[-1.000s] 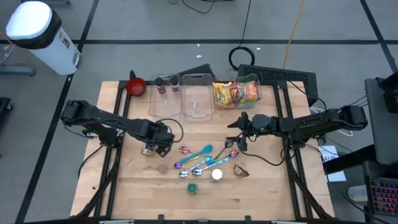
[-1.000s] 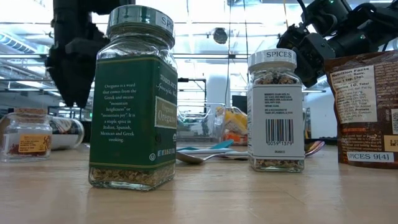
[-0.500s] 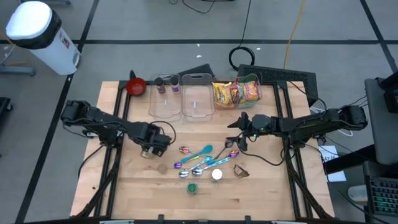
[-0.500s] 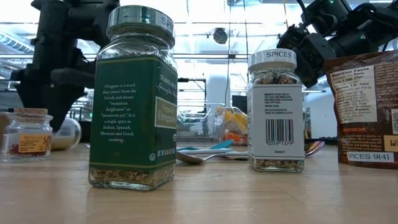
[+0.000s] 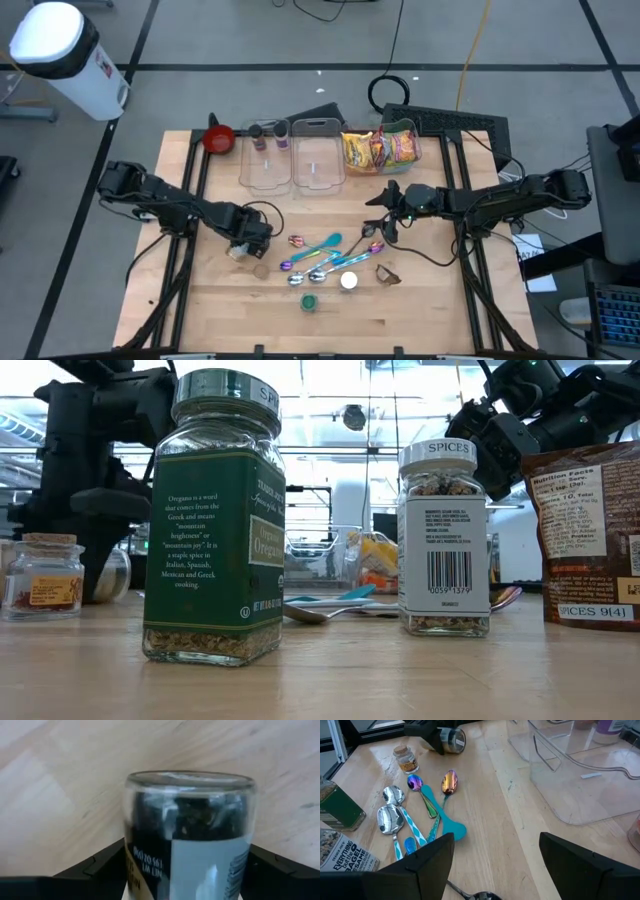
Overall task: Pick & Place Food Item
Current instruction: Put the gold seasoning bottle into the left transparent bin
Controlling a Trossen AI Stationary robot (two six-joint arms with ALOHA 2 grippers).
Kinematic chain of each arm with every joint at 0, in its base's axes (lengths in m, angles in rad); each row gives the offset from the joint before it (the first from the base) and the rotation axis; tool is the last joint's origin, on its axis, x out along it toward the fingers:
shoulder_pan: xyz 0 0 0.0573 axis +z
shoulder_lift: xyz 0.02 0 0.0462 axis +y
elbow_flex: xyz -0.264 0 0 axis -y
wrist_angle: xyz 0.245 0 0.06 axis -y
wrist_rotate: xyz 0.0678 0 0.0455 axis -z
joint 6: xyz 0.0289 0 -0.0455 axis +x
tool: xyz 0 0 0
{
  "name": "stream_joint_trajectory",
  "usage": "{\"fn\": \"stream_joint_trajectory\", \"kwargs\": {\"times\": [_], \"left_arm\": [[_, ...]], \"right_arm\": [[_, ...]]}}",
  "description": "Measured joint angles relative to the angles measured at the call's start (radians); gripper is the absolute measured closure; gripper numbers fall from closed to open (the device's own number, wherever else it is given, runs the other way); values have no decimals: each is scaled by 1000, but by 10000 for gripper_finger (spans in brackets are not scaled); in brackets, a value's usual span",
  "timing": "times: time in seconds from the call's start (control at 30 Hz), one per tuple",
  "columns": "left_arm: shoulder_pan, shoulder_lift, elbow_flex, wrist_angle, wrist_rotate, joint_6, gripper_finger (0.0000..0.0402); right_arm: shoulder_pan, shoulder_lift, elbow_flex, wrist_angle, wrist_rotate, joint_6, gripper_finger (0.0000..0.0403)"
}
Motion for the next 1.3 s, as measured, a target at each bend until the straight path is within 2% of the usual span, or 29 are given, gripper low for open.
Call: {"fn": "stream_joint_trajectory", "kwargs": {"times": [0.1,0.3,0.5,0.6,0.73,0.97,1.17,1.3], "left_arm": [[-9,0,-2,-3,-1,69,124],[15,1,67,-80,9,188,125],[50,0,247,-95,2,366,125],[58,0,356,-63,-52,487,125],[58,-1,460,48,-130,668,125],[61,10,507,270,-132,883,125],[88,10,508,538,-185,1093,125],[110,25,510,686,-168,1212,125]], "right_arm": [[0,0,0,0,0,-1,120],[0,0,0,1,1,-1,120],[0,0,0,30,2,-1,120],[0,0,0,40,2,-1,120],[0,0,0,39,1,0,120],[0,2,0,95,1,2,120],[13,72,1,335,1,-27,120],[28,140,1,506,2,-70,120]]}}
